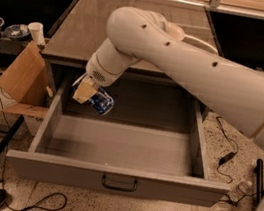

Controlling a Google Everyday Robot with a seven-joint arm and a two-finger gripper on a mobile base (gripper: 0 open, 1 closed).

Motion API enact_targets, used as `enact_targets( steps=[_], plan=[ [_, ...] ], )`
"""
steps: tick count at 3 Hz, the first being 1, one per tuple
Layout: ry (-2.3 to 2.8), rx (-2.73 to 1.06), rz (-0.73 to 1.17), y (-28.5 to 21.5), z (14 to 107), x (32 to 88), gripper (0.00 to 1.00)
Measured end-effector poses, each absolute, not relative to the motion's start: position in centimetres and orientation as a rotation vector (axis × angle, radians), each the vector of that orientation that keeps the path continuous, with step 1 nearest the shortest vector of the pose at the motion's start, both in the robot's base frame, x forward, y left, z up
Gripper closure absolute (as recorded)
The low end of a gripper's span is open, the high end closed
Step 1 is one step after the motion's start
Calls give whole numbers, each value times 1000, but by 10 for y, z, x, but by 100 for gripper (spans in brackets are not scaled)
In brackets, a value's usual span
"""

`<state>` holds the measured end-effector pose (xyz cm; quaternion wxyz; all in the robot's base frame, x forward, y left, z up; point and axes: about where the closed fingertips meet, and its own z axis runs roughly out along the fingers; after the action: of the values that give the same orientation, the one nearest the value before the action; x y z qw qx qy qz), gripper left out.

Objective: Place pepsi can into top drawer

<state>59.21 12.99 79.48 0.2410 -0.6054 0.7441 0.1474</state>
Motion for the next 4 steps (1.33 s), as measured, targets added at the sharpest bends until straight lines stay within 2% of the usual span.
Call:
enact_targets(
  steps=[1, 2, 3, 4],
  plan=[
    [1976, -1665, 324, 154, 805, 600, 81],
    [1725, -1581, 413, 181, 869, 583, 58],
    [1610, -1398, 449, 144, 925, 596, 61],
    [1616, -1284, 451, 99, 938, 614, 84]
  ],
)
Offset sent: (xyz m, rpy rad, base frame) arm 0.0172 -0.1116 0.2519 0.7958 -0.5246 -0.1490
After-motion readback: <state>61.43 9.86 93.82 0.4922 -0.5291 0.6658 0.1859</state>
